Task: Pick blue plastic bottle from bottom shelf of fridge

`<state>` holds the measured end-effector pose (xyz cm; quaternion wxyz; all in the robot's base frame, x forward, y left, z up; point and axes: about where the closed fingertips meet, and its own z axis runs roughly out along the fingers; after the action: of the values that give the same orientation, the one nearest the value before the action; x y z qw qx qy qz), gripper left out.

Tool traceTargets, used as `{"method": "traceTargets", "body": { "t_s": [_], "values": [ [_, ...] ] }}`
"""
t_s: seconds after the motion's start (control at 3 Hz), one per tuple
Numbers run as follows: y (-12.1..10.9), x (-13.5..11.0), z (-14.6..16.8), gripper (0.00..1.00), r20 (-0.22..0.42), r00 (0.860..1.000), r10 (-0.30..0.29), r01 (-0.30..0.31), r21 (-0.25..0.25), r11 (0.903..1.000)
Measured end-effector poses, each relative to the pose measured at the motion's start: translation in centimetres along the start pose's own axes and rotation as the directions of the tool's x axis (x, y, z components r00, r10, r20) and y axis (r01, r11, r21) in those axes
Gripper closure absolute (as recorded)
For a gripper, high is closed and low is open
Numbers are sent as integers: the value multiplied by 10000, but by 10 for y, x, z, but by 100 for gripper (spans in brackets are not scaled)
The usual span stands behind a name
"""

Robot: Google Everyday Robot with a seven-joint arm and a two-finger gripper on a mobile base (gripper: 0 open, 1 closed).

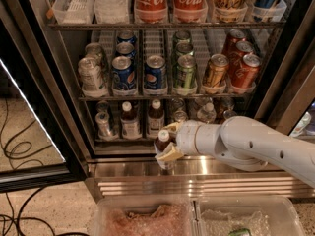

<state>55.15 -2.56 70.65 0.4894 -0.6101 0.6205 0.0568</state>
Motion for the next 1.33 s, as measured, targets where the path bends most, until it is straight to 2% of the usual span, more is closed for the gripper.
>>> {"method": "traceTargets", "body": {
  "t_s": [0.33, 0.67, 1.33],
  "values": [
    [15, -4, -3, 100, -103, 9999, 78, -80, -193, 9998],
    [46, -7, -8, 100, -231, 9983, 538, -547, -410, 9977],
    [134, -23, -31, 100, -902, 9892, 1154, -1178, -220, 9928]
  ]
}}
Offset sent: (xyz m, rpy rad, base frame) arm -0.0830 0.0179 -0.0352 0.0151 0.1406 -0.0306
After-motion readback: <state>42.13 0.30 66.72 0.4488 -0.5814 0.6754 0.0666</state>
